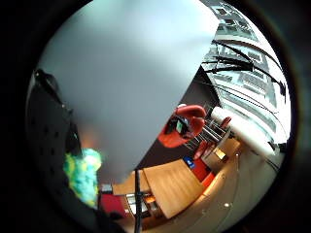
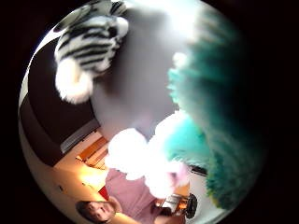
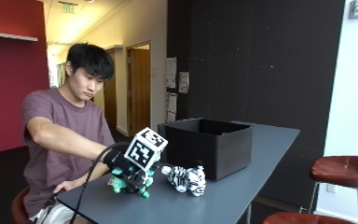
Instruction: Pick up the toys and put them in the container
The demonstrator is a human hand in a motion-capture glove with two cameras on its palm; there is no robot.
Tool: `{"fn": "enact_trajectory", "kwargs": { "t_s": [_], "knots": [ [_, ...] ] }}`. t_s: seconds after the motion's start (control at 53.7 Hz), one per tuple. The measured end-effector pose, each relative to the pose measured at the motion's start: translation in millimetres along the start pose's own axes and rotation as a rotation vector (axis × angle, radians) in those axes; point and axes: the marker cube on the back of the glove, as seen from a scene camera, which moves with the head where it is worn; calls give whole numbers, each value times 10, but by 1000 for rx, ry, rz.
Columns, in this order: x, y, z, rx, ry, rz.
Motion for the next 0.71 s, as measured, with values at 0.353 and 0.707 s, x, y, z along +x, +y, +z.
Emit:
{"fn": "enact_trajectory", "kwargs": {
  "t_s": [0.353, 0.707],
  "knots": [
    [-1145, 967, -2044, 296, 62, -116],
    [-2978, 856, -2908, 477, 74, -310]
  ]
}}
